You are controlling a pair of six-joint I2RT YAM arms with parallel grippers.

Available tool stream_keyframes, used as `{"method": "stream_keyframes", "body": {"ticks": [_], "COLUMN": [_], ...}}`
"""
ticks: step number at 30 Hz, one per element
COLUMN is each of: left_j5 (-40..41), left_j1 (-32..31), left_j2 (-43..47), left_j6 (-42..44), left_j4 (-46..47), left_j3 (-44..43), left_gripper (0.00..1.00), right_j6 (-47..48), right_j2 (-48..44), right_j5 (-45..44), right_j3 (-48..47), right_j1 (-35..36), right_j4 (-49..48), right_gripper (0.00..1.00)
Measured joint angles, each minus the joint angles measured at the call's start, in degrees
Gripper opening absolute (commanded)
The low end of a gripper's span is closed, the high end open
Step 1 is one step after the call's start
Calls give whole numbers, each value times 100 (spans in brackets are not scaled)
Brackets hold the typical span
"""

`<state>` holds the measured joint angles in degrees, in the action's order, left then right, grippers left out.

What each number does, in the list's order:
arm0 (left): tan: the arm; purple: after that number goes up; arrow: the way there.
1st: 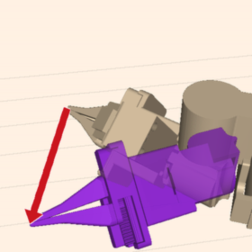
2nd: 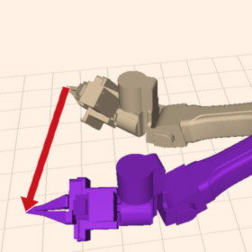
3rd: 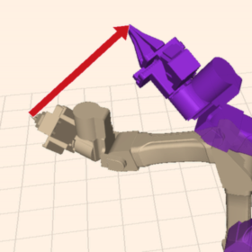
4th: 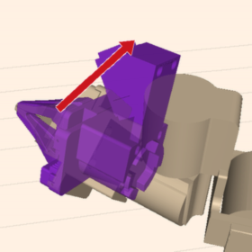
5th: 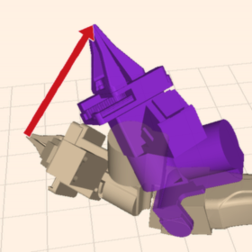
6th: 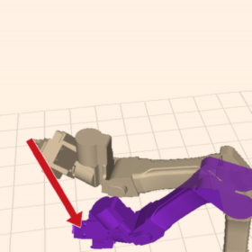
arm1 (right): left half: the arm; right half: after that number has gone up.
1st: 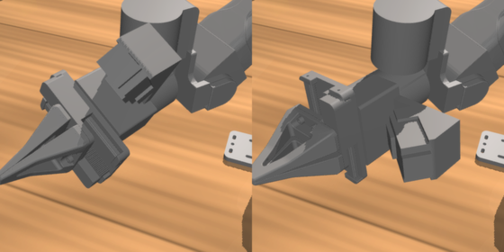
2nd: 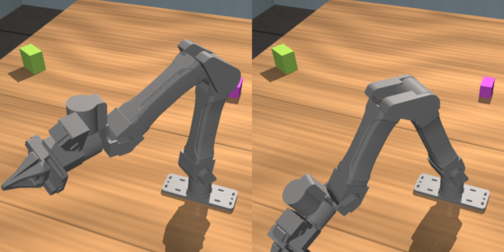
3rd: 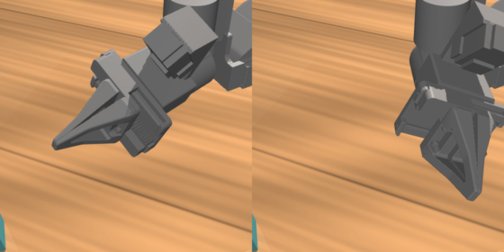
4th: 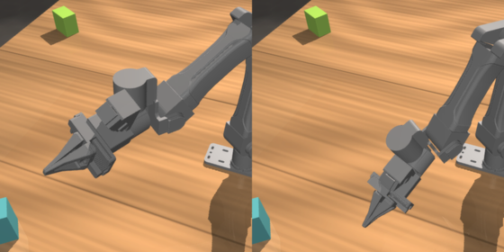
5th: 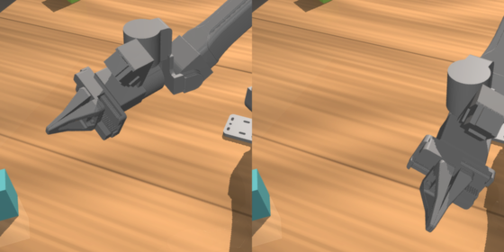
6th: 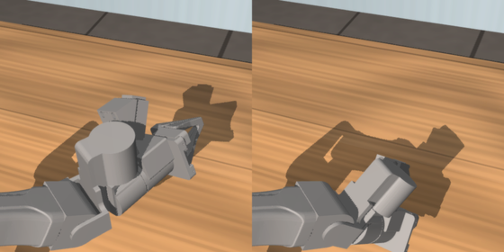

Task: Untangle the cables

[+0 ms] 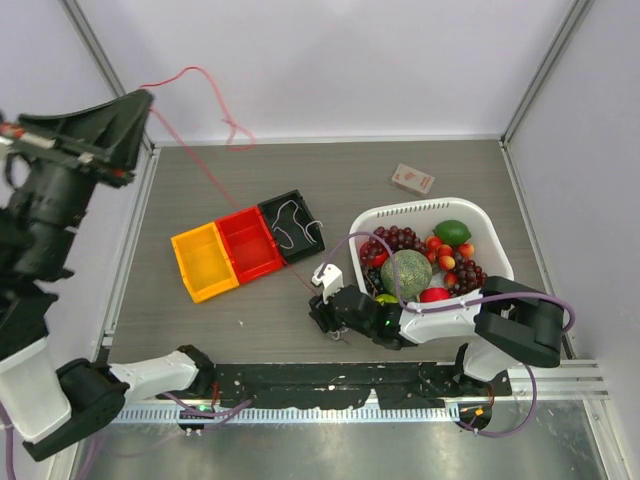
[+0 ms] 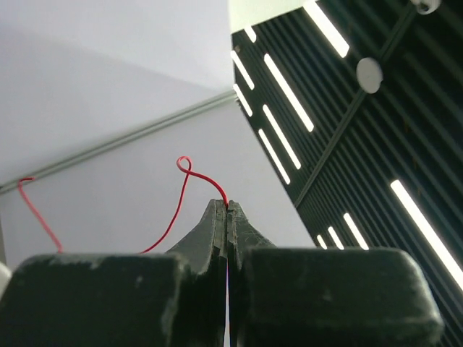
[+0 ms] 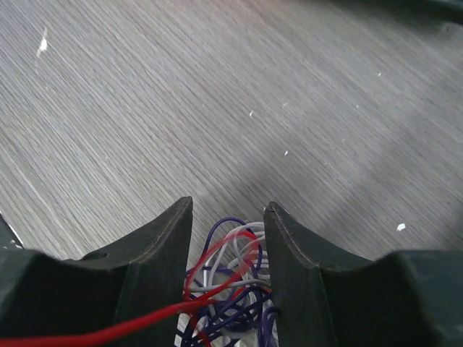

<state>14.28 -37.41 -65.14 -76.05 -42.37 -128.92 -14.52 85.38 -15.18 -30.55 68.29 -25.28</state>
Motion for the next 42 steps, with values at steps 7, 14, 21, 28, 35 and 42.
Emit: {"method": "stream_keyframes", "body": {"ticks": [7, 14, 21, 28, 35, 42], "left_j5": [426, 487, 905, 1233, 1292, 1246], "left_j1": [2, 0, 0, 0, 0, 0], "left_j2": [345, -63, -162, 129, 87, 691], "left_j6": [153, 190, 518, 649, 730, 188], "left_j4": [385, 553, 680, 898, 1145, 1226], "left_j3": [-254, -616, -863, -822, -957, 1023], "left_gripper": [0, 0, 0, 0, 0, 0], "right_j6": [52, 68, 90, 92, 101, 96], "right_j2": [90, 236, 374, 374, 240, -671], "right_j5": [120, 162, 192, 247, 341, 616], "right_j3": [13, 7, 7, 7, 7, -195], "right_j1": [0, 0, 0, 0, 0, -4], "right_j4": [-63, -173, -190, -190, 4, 688], "right_gripper": [59, 64, 68, 80, 89, 91]}}
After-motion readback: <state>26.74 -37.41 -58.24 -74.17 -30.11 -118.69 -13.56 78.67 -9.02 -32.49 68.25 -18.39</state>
